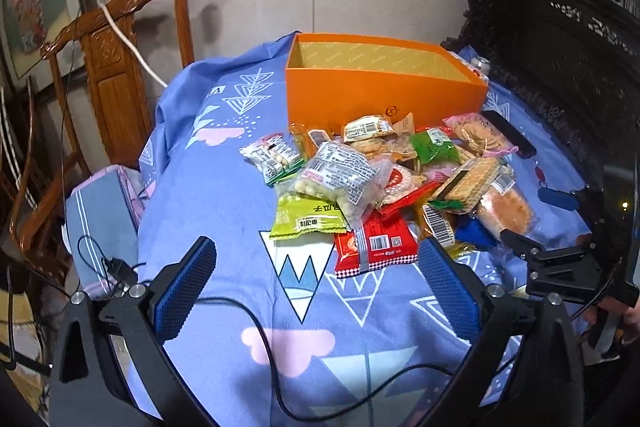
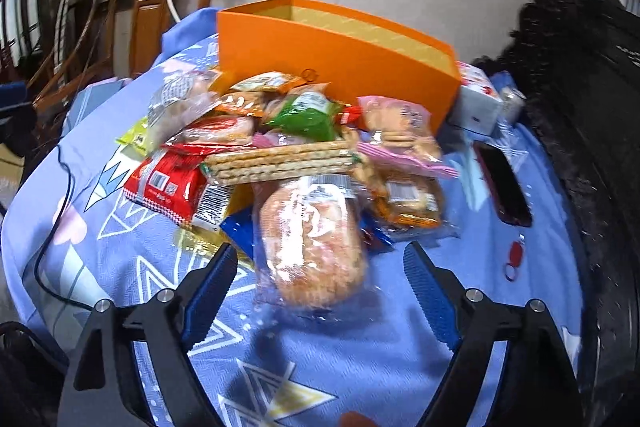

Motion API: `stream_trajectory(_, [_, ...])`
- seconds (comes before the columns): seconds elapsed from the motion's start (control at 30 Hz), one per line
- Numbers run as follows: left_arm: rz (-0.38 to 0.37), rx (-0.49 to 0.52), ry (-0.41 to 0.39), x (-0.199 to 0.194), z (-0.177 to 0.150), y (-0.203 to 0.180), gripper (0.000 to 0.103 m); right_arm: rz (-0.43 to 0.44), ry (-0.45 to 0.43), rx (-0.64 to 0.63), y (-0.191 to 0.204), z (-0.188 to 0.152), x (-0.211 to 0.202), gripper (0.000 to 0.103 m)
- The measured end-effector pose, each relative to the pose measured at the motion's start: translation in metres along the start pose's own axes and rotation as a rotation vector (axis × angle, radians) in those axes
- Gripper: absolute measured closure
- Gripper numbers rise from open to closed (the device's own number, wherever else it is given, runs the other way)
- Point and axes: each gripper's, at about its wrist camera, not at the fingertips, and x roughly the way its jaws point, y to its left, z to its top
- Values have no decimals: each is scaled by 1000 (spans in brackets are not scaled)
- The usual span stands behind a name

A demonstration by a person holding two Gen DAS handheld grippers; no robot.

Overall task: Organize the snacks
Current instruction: 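Grasp the bread roll with the right tool while the left grasps the cracker pack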

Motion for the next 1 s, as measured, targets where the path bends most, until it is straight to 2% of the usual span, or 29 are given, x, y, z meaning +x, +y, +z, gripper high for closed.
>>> stream_trajectory(0.13, [-14, 52, 2, 12, 7, -9, 4, 10, -2, -46, 7, 4, 9, 19])
stream_trajectory(0.17, [-18, 66, 2, 14, 7, -12, 4, 12, 0, -55, 9, 4, 12, 24])
stream_trajectory(0.2, [-20, 84, 1, 16, 9, -16, 4, 6, 4, -64, 10, 4, 16, 35])
stream_trajectory(0.23, [-21, 100, -3, 18, 10, -19, 4, 1, 15, -71, 11, 3, 20, 42])
stream_trajectory(0.37, [-51, 194, -31, 23, 15, -40, 4, 4, 12, -67, 6, -1, 23, 49])
stream_trajectory(0.57, [-161, 392, -97, 36, 20, -84, 4, 41, -9, 78, -18, -12, -8, 51])
stream_trajectory(0.67, [-176, 511, -124, 56, 19, -114, 4, 35, -6, 163, -31, -23, -19, 51])
stream_trajectory(0.8, [-250, 613, -91, 87, 14, -146, 4, 23, 6, 220, -43, -32, -23, 51])
stream_trajectory(1.0, [-312, 724, -40, 115, 0, -168, 4, 18, 3, 268, -54, -41, -28, 51])
